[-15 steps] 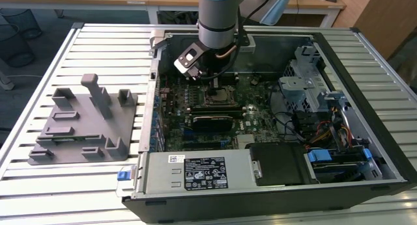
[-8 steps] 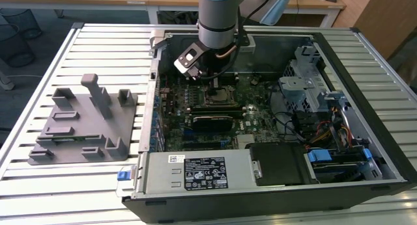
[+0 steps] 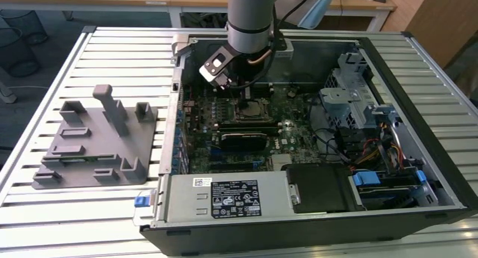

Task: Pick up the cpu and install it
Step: 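Close the cpu cover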

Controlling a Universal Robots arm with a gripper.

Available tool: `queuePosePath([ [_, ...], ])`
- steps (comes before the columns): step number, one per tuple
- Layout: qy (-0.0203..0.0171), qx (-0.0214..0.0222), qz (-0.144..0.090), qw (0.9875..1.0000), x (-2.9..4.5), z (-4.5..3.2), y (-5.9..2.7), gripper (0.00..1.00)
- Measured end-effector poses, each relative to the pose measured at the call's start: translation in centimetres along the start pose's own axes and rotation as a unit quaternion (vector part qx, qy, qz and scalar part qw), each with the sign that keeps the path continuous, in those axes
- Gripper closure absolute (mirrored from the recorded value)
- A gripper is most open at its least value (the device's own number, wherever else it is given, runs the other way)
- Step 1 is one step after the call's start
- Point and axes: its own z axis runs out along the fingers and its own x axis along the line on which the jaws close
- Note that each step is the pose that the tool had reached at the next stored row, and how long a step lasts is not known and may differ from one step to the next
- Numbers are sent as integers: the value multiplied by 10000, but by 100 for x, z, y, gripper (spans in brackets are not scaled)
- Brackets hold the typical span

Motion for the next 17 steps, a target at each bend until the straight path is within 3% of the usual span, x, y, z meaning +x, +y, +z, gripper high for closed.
queuePosePath([
  [4, 0, 1, 0, 10000, -15, -1, 20, 89],
  [11, 12, 26, 1, 10000, -38, 0, 159, 89],
  [17, 18, 27, 1, 10000, -45, 0, 177, 89],
])
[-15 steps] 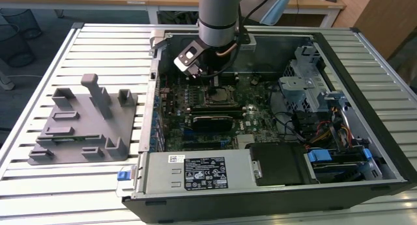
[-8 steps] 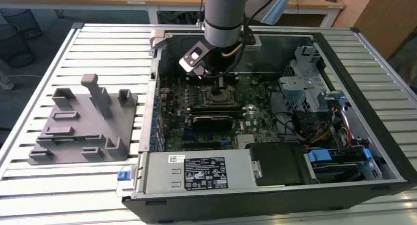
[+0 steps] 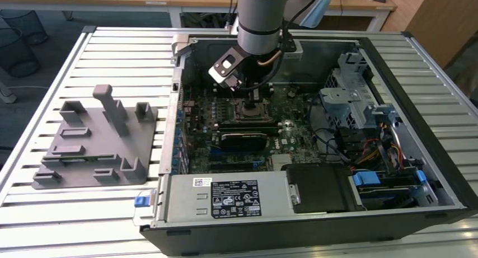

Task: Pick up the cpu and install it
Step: 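Close the cpu cover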

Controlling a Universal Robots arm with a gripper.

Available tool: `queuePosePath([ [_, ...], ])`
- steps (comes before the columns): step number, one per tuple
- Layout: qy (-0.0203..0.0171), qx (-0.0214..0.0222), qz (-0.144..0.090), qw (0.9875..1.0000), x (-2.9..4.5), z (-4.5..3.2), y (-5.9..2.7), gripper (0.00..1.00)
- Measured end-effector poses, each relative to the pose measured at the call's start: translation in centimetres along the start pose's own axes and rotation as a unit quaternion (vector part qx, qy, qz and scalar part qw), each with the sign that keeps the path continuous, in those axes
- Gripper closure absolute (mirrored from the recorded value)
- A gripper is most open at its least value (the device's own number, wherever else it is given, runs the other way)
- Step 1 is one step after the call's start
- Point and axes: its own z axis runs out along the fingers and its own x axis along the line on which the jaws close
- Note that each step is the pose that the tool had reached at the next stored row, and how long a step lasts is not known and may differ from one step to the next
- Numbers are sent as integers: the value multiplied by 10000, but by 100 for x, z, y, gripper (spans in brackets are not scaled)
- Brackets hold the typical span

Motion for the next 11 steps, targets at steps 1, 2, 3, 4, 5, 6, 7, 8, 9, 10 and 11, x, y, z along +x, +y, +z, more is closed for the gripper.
queuePosePath([
  [1, 0, 0, -1, 10000, -1, 1, 0, 89],
  [2, 0, 0, 0, 10000, -2, 1, 0, 89],
  [3, 0, 0, -1, 10000, -4, 1, 1, 89],
  [4, 0, 0, -1, 10000, -5, 1, 2, 89],
  [5, 0, 0, -1, 10000, -6, 1, 5, 89],
  [6, 0, 0, -1, 10000, -6, 1, 7, 89],
  [7, 0, 0, -1, 10000, -7, 1, 8, 89],
  [8, 0, 0, -1, 10000, -7, 1, 8, 89],
  [9, 0, 0, 0, 10000, -6, 1, 9, 89],
  [10, -1, 1, 0, 10000, -7, -3, 9, 89],
  [11, -2, 1, 0, 10000, -7, -7, 9, 89],
])
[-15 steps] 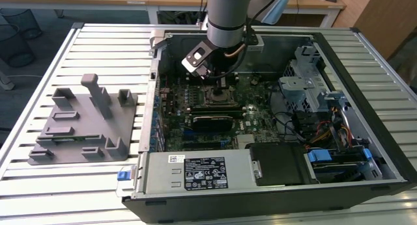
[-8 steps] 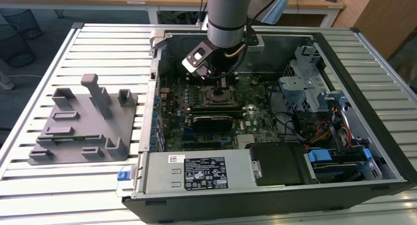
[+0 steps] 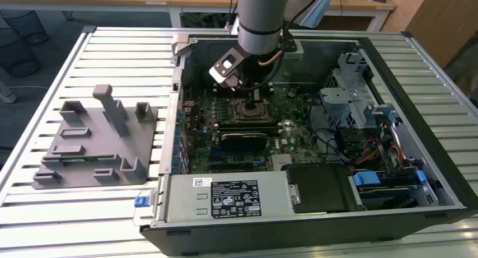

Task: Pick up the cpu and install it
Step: 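Close the cpu cover, then install the first cpu locking lever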

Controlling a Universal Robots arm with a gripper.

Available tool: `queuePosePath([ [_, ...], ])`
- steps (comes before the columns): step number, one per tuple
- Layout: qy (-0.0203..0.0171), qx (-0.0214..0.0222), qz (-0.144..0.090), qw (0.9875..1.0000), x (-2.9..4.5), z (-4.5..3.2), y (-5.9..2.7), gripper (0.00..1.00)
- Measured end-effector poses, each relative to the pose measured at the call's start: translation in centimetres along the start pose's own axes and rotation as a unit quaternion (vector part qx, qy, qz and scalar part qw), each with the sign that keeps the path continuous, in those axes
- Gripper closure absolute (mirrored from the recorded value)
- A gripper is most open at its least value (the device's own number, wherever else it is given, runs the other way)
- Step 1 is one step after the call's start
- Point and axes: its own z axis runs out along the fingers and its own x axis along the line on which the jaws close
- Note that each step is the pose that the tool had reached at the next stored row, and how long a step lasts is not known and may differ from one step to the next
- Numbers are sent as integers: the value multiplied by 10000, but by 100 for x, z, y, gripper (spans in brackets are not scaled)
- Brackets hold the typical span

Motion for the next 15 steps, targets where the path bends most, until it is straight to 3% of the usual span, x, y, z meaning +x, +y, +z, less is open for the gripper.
queuePosePath([
  [15, 1, -1, -1, 10000, 2, -60, 3, 89],
])
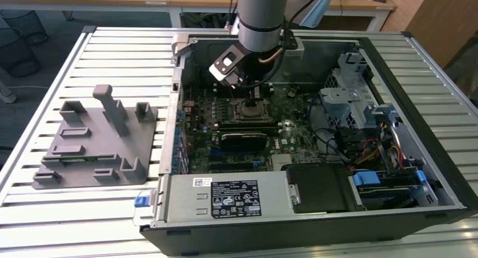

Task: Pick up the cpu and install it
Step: 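Install the first cpu locking lever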

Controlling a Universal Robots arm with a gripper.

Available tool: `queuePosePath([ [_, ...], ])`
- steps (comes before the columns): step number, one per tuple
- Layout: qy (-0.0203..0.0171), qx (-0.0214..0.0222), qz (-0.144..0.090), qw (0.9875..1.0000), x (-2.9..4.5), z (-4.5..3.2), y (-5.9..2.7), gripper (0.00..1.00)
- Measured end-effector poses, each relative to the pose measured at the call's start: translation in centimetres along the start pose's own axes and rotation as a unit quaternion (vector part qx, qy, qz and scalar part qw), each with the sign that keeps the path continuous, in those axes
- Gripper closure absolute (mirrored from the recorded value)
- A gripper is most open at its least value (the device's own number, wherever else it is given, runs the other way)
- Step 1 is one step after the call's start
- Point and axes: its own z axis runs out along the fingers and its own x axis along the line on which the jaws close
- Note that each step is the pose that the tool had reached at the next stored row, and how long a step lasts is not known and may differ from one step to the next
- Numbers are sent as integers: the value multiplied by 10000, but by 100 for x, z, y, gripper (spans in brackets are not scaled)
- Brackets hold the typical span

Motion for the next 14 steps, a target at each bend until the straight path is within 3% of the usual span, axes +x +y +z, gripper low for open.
queuePosePath([
  [9, 0, 0, 0, 10000, 3, -89, 0, 89],
  [14, 1, -3, 0, 10000, 8, -208, 1, 89],
])
